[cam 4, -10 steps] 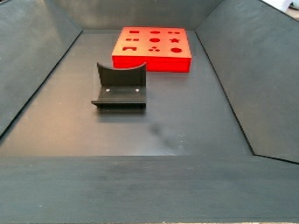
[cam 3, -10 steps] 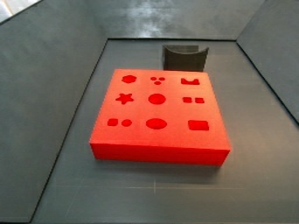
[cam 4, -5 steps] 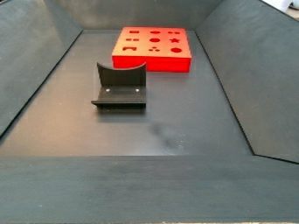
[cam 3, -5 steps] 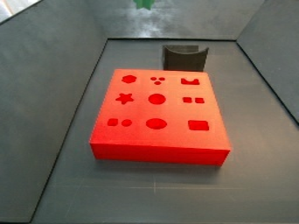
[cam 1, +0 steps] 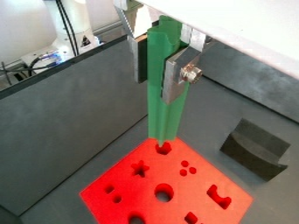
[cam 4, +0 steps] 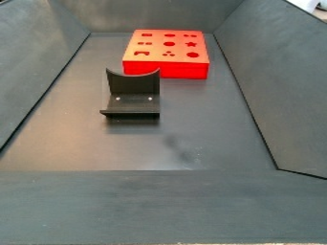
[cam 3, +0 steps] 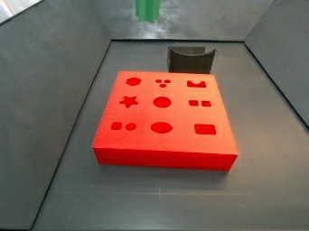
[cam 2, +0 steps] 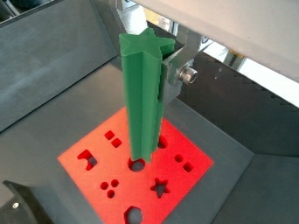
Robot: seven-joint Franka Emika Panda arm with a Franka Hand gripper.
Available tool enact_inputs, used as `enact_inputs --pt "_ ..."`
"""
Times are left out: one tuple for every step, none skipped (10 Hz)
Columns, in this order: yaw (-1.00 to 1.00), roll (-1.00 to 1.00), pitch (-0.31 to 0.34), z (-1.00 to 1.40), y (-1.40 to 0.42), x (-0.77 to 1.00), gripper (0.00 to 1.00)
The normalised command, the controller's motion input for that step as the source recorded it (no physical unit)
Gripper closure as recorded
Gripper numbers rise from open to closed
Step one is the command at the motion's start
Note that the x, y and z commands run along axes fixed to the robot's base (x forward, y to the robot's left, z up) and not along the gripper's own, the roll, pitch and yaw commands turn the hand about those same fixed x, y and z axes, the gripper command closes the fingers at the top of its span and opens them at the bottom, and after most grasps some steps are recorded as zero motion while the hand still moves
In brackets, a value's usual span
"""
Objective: Pick up the star object. Move up. Place the star object on the fixture. Regrasp the star object. Move to above the board. Insert the star object.
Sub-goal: Insert the star object.
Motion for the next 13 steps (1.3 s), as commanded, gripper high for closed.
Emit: enact_inputs --pt "0.0 -0.03 -0.01 -0.06 0.0 0.0 1.0" --pt "0.0 -0.01 -0.074 -0.03 0.0 -0.03 1.0" --pt "0.0 0.0 0.0 0.0 -0.03 0.0 1.0" --pt "-0.17 0.02 -0.031 -0.41 -0.19 0.0 1.0" --pt "-0.61 0.0 -0.079 -1.0 -0.37 -0.22 1.0" --pt "-0.52 -0.02 -0.126 -1.0 -0.19 -0.29 1.0" --pt "-0.53 -0.1 -0.086 -0.95 -0.02 -0.32 1.0" --pt "-0.46 -0.12 -0.029 -0.94 0.07 -0.32 1.0" --pt "-0.1 0.0 0.0 -0.59 0.13 -0.17 1.0" --pt "0.0 0.03 0.0 -0.19 0.0 0.0 1.0" --pt "0.61 0.04 0.0 -0.64 0.2 -0.26 1.0" --pt "0.77 0.06 -0.089 -0.85 0.2 -0.26 1.0" --pt "0.73 0.05 -0.1 -0.74 0.18 -0.25 1.0"
